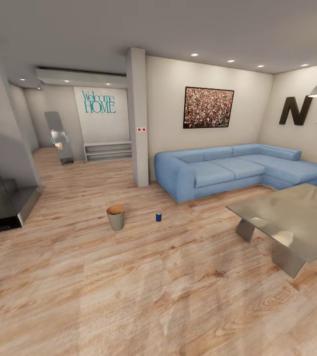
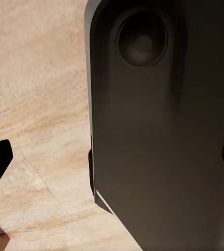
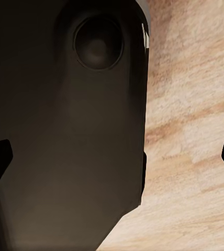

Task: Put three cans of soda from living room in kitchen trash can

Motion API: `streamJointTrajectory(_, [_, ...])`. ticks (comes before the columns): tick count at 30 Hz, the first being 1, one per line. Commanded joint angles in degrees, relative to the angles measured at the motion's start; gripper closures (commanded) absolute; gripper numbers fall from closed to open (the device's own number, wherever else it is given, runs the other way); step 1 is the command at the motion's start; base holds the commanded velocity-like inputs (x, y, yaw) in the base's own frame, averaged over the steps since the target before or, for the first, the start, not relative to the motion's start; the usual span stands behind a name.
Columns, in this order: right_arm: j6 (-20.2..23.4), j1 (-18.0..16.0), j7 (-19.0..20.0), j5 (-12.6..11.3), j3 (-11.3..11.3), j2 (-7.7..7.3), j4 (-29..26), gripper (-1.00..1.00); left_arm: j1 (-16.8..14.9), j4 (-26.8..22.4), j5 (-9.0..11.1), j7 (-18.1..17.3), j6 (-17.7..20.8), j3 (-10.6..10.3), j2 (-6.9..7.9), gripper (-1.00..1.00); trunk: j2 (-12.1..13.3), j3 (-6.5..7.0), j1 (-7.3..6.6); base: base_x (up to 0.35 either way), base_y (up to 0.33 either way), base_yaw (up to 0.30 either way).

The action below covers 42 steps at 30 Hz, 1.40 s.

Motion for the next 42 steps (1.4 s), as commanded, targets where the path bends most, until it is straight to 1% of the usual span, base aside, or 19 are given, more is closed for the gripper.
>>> streamJointTrajectory(1, [0.0,-0.02,0.0,0.0,0.0,0.0,0.0,-1.0,0.0,0.0,0.0,0.0,0.0,0.0,0.0,-1.0,0.0,0.0,0.0,0.0,0.0,0.0])
streamJointTrajectory(42, [0.0,0.0,0.0,0.0,-0.01,0.0,0.0,-1.0,0.01,0.0,0.0,0.0,0.0,0.0,0.0,-1.0,0.0,0.0,0.0,0.0,0.0,0.0])
